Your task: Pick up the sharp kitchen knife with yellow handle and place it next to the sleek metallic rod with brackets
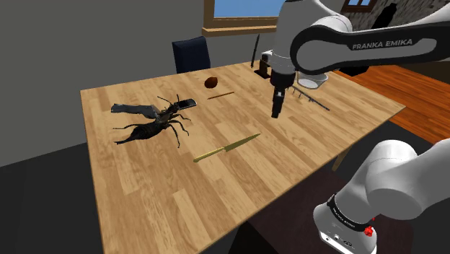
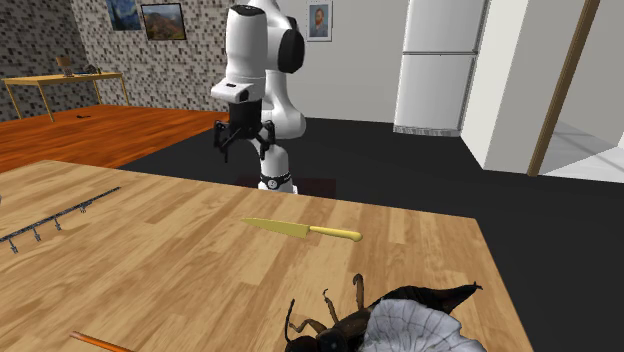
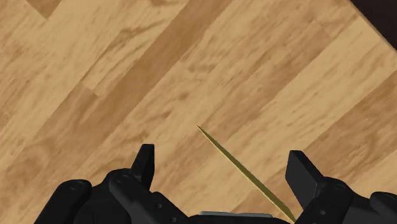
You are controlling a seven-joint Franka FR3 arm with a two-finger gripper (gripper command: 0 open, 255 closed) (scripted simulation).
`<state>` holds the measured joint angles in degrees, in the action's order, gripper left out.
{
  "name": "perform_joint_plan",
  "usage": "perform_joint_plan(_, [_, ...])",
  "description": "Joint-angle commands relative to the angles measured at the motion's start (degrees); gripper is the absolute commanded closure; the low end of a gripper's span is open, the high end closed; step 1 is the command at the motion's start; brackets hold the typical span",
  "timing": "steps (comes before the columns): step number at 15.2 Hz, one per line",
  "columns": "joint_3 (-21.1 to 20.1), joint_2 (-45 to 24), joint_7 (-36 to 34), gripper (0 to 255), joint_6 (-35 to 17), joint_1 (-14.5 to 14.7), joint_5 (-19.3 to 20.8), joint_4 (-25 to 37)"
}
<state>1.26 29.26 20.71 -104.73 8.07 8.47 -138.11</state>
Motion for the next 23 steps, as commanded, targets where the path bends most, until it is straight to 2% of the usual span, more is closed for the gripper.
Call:
perform_joint_plan(1, [0.10,-3.36,4.76,0,-3.95,2.01,0.07,-0.05])
perform_joint_plan(13, [-1.86,-18.83,31.80,0,-21.85,12.41,-1.12,0.05])
perform_joint_plan(21, [-1.71,-22.80,32.12,0,-28.59,12.26,-0.35,-2.66])
perform_joint_plan(23, [-1.70,-22.79,32.12,0,-28.59,12.26,-0.35,-2.66])
